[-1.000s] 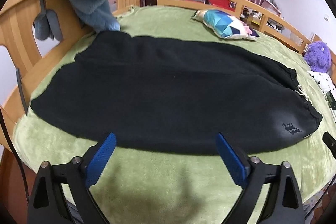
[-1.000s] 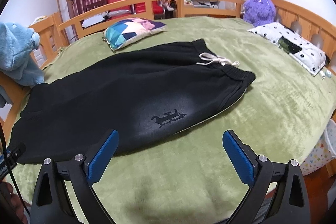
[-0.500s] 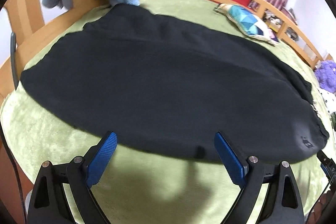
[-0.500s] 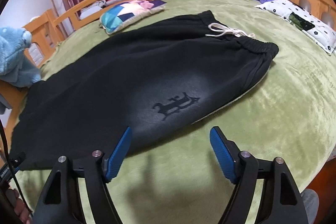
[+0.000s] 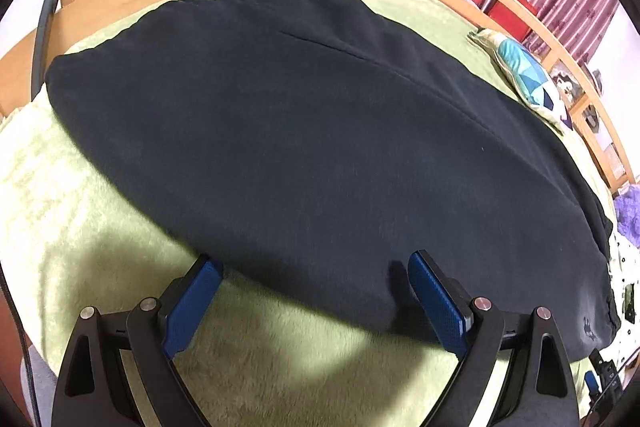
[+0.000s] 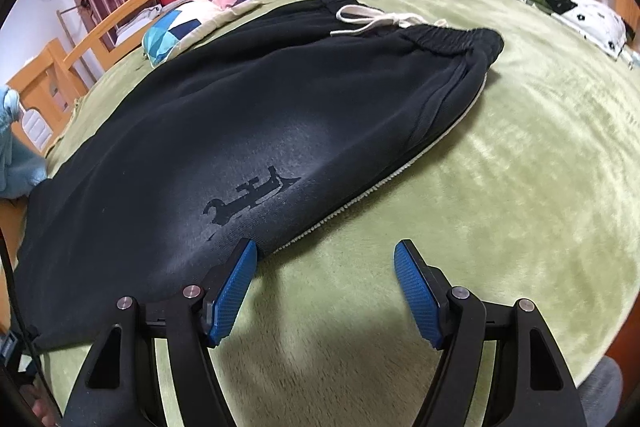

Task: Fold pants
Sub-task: 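Lower both tools toward the edge of the black sweatpants leg, then close both tools on the edge of the sweatpants leg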

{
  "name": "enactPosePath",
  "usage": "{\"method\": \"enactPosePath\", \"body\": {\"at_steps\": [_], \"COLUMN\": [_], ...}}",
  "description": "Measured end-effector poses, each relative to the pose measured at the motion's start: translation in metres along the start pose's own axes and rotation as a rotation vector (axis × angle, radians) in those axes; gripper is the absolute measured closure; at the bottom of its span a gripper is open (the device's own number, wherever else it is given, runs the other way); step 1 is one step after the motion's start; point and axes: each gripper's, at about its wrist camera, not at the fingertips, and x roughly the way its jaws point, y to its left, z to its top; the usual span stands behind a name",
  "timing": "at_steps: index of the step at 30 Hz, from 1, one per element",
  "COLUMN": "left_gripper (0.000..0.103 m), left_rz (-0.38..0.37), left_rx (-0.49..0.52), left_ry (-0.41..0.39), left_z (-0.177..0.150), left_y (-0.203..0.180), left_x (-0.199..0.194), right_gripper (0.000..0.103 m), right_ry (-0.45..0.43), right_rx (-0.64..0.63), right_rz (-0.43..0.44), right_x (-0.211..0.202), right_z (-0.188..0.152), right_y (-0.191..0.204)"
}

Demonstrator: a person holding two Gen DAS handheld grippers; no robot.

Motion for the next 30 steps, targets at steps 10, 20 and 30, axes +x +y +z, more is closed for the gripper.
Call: {"method": "enactPosePath", "body": {"at_steps": [10, 20, 30], "left_gripper": [0.015, 0.065, 0.088], "left_rz": [0.008, 0.089, 0.044], "left_rx": [-0.009, 0.023, 0.133], "left_ry": [-0.034, -0.063, -0.119], "left_z": [0.019, 0.031, 0.064], "left_y": [0.011, 0.012, 0.0], "left_x": [0.01, 0.015, -0.003], "right_gripper": [0.032, 0.05, 0.082], "right_ry": [-0.028, 0.001, -0.092], "right_rx": [0.077, 0.037, -0.141], "right_rz": [0.108, 0.085, 0.021], "right_x": [0.011, 0.035, 0.023], "right_z": [0.01, 0.029, 0.053], "right_y": [-0.004, 0.016, 0.057]}}
